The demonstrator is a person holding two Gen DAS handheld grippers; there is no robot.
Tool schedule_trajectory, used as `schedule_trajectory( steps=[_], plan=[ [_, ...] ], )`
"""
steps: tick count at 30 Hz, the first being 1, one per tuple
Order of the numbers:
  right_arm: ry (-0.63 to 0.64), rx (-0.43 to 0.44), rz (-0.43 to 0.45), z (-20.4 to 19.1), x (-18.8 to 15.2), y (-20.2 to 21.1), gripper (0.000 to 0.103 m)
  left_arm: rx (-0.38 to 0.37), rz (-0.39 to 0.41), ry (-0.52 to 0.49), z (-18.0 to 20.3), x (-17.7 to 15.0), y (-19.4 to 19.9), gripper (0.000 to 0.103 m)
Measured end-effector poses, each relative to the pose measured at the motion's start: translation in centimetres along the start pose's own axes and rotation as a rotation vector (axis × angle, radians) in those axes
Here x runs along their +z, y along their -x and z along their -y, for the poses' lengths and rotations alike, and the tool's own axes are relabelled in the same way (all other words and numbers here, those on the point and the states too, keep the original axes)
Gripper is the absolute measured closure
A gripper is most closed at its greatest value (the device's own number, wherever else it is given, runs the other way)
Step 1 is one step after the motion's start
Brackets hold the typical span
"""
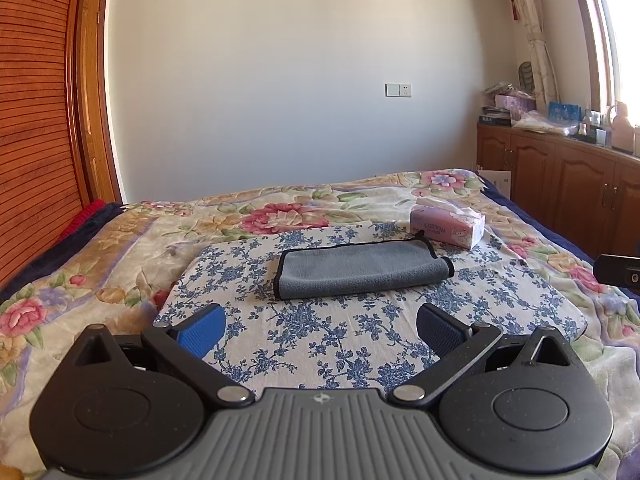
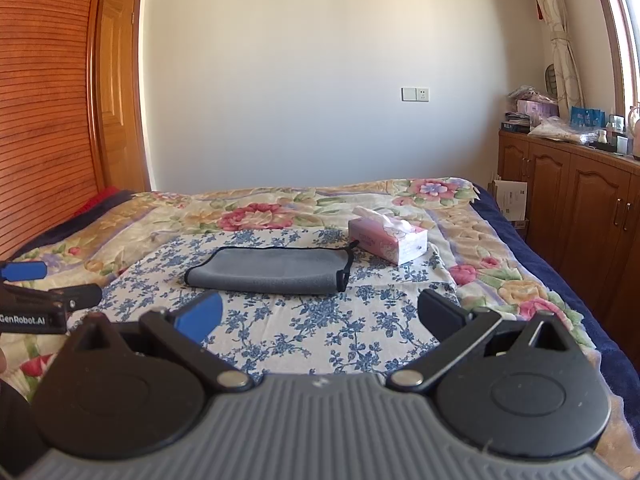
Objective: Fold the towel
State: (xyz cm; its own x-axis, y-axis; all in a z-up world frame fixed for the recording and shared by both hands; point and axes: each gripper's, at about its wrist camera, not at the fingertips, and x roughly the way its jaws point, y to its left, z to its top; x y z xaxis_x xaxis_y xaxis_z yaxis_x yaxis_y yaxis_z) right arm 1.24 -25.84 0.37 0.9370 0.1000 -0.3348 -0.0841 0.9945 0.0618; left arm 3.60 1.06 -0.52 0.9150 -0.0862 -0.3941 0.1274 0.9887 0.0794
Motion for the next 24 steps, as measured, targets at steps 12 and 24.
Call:
schedule_trajectory(
  steps=[12,24],
  plan=[
    [-0.011,-0.007,0.056,0.23,0.19,0.58,0.000,0.008,0.038,-0.012,0.10,0.09,0.57,0.000],
    [-0.007,-0.020,0.089,0.25,0.17,0.99,0.000,0.010,0.073,-0.007,-0.01,0.21,0.96,0.000]
  ],
)
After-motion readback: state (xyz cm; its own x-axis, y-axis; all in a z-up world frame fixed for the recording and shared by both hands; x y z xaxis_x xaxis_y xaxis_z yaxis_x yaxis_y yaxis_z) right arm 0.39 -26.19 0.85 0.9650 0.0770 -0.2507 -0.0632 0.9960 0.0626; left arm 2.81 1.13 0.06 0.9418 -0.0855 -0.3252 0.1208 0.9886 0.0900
